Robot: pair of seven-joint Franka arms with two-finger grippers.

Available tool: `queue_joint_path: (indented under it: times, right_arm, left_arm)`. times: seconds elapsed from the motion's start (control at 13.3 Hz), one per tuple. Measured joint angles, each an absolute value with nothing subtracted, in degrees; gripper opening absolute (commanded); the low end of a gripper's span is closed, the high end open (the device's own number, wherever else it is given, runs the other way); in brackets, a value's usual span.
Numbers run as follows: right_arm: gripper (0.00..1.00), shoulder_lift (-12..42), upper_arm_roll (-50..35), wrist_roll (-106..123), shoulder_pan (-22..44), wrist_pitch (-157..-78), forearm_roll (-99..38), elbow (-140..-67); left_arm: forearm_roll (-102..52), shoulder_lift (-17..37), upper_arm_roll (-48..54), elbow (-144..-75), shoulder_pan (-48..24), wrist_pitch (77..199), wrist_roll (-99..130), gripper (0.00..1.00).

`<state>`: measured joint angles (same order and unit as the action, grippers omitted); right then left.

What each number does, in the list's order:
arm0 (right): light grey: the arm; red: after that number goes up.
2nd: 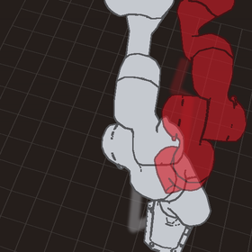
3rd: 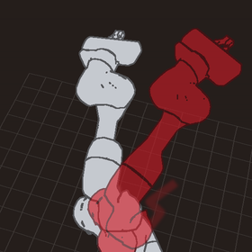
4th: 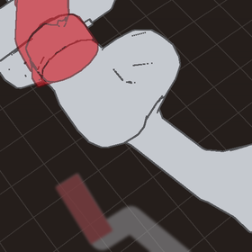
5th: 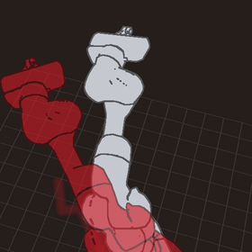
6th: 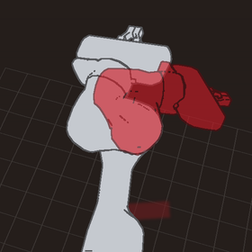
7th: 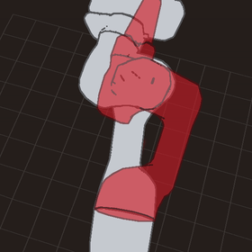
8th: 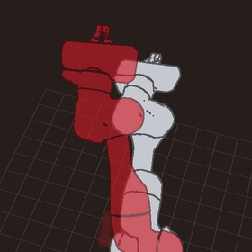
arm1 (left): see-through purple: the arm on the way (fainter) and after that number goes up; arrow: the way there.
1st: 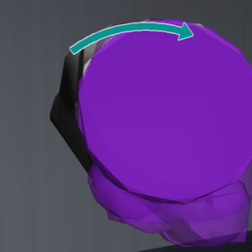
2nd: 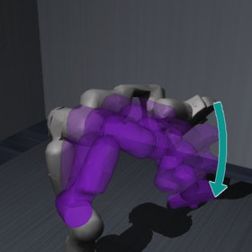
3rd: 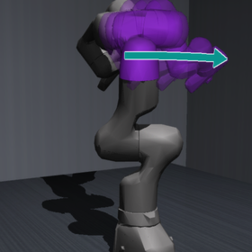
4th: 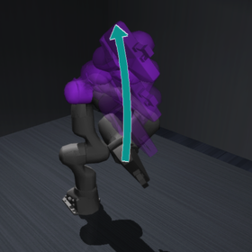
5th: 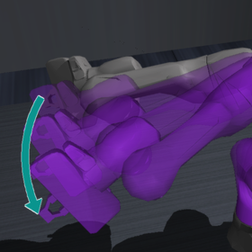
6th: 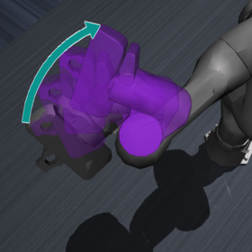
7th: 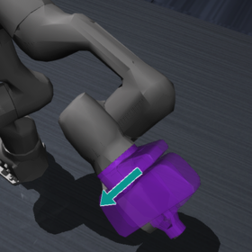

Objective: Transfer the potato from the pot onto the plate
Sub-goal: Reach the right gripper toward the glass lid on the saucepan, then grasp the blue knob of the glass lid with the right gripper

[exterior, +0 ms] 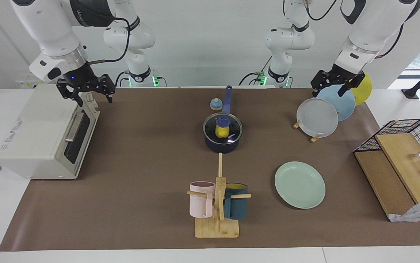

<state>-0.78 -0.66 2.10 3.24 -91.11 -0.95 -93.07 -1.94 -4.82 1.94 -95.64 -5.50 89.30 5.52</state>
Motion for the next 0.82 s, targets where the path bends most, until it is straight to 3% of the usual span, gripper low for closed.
queue_joint_path:
  times: [0.22,0.53,0.82]
  right_arm:
    - [1.00,0.4,-1.3,-10.8,14.0,-92.3,-1.4,-93.5]
    - [1.00,7.1,-1.7,-31.9,30.6,-102.2,-1.4,-93.4]
    - [1.00,14.3,-1.6,-40.3,38.5,-111.8,-1.3,-93.3]
  left_arm:
    - [-1.9,-4.8,1.9,-95.6,-5.5,90.2,5.5,1.00]
    - [-1.9,-4.8,1.8,-95.6,-5.5,90.5,5.5,1.00]
    - [-1.9,-4.8,1.8,-95.6,-5.5,91.3,5.5,1.00]
